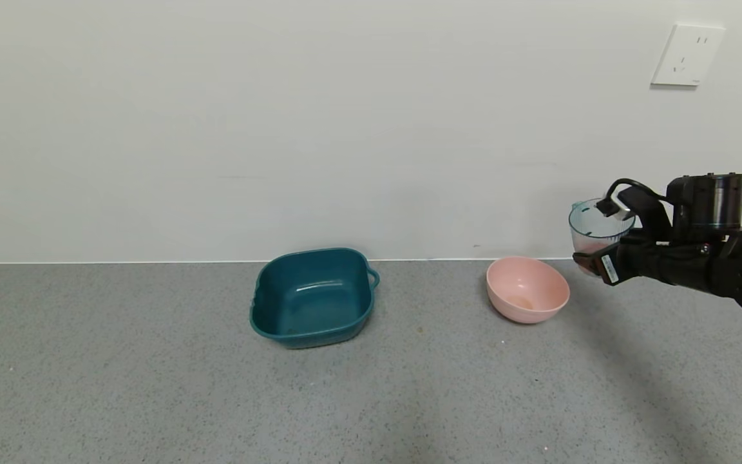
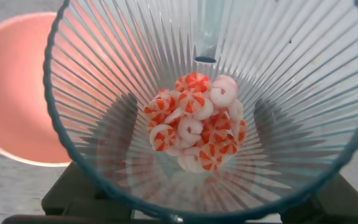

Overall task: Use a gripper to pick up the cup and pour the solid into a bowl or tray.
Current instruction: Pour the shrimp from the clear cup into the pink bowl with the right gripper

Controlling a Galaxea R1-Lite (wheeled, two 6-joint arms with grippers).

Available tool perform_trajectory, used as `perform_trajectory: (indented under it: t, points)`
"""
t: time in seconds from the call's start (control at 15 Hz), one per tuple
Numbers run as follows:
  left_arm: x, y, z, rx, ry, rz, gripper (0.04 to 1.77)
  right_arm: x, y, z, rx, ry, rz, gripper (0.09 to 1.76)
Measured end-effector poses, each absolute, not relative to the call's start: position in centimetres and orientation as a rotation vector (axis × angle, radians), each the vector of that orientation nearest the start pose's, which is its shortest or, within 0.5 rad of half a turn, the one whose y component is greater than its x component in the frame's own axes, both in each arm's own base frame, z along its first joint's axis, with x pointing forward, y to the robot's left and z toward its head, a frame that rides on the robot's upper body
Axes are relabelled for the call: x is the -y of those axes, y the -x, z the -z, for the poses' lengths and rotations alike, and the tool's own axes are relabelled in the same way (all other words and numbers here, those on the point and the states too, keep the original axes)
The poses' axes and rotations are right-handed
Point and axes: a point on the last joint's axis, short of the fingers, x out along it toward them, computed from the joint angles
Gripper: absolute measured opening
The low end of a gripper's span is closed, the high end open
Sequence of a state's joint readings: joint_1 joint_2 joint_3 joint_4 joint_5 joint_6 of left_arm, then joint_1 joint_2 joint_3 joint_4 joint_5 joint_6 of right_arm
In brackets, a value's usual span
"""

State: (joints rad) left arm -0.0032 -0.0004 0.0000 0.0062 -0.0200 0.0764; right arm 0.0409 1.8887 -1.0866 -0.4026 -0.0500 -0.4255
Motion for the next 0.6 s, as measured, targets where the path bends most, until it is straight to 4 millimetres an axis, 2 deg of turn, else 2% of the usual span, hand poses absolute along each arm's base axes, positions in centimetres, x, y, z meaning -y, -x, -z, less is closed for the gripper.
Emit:
perform_trajectory:
  t: [0.6]
  points:
    - [0.0, 2.3, -7.5, -0.005, -0.076, 0.023, 1.72, -0.9, -37.5, -17.6, -0.375, 0.67, -0.097, 1.32]
